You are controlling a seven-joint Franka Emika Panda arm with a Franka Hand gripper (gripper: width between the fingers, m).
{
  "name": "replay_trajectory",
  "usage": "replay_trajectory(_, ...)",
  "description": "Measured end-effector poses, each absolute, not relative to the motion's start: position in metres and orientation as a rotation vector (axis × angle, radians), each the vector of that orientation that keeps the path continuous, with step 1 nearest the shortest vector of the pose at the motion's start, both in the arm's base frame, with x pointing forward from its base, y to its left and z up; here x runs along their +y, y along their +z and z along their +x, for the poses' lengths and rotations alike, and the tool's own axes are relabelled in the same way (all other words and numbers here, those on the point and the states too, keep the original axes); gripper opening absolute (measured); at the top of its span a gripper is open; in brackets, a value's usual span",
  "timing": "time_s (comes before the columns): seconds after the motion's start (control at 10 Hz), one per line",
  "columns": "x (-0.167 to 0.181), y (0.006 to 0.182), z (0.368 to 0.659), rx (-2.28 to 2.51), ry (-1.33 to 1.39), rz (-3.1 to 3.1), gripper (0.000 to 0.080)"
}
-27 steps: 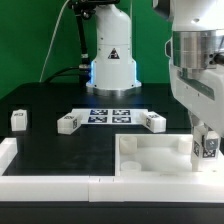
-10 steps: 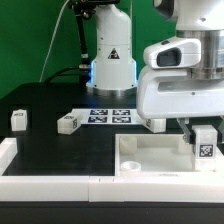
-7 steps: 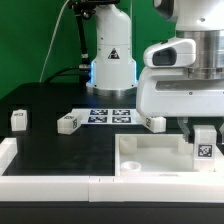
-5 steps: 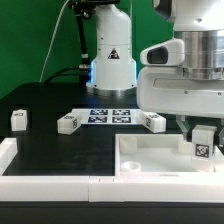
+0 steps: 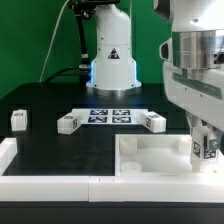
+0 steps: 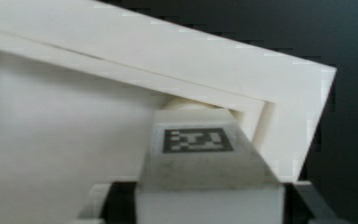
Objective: Assemble one leg
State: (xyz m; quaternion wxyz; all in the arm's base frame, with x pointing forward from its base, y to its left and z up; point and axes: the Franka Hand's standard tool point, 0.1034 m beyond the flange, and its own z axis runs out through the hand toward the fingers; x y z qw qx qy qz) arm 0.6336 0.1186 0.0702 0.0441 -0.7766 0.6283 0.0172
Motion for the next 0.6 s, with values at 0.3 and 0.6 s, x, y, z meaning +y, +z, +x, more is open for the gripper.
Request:
replay_trajectory(0.3,0.1189,0.0702,0.6344,2.126,0.082,-2.172,0.0300)
replay_trajectory(0.6,0.1195,0.0703,0.6338,1.977,0.077,-2.309,0.0479)
